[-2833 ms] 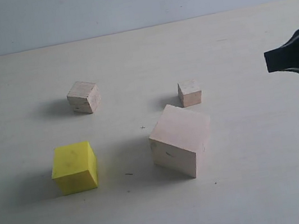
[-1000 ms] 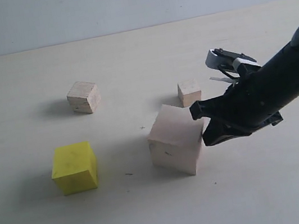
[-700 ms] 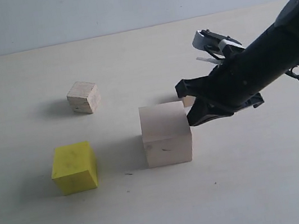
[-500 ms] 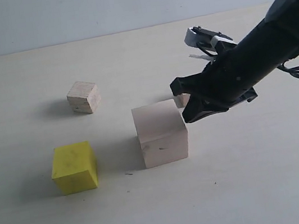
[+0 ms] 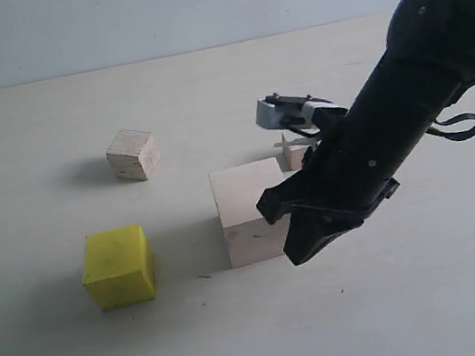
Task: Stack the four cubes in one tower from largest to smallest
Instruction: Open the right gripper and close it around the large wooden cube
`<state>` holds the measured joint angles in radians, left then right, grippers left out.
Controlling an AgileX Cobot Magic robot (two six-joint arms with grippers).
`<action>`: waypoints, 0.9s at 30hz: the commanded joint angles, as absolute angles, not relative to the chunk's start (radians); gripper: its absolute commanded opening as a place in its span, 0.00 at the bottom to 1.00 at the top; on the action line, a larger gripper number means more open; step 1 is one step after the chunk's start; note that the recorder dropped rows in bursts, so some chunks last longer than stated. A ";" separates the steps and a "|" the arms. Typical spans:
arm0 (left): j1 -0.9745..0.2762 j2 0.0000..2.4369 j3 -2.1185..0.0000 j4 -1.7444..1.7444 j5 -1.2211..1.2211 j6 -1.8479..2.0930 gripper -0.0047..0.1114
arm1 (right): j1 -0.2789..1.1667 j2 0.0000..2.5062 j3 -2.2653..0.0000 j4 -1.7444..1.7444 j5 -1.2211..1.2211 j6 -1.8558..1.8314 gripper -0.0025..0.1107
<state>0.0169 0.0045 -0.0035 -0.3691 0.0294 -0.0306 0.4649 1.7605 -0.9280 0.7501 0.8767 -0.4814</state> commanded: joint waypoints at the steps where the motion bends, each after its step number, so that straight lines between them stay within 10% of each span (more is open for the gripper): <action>1: 0.019 0.000 0.000 -0.377 0.022 -0.034 0.04 | 0.511 1.751 -0.924 0.681 0.841 -0.417 0.02; 7: 0.019 0.000 0.000 -0.377 0.039 -0.034 0.04 | 0.511 1.736 -0.924 0.472 0.930 -0.248 0.11; 17: 0.019 0.000 0.000 -0.377 0.081 -0.034 0.04 | 0.511 1.715 -0.924 0.430 0.739 -0.271 0.60; 27: 0.019 0.000 0.000 -0.377 0.081 -0.034 0.04 | 0.511 1.822 -0.926 0.648 0.665 -0.452 0.63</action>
<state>0.0169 0.0045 -0.0035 -0.3691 0.0772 -0.0345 0.5113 1.7990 -0.9249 0.5610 0.7052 -0.3697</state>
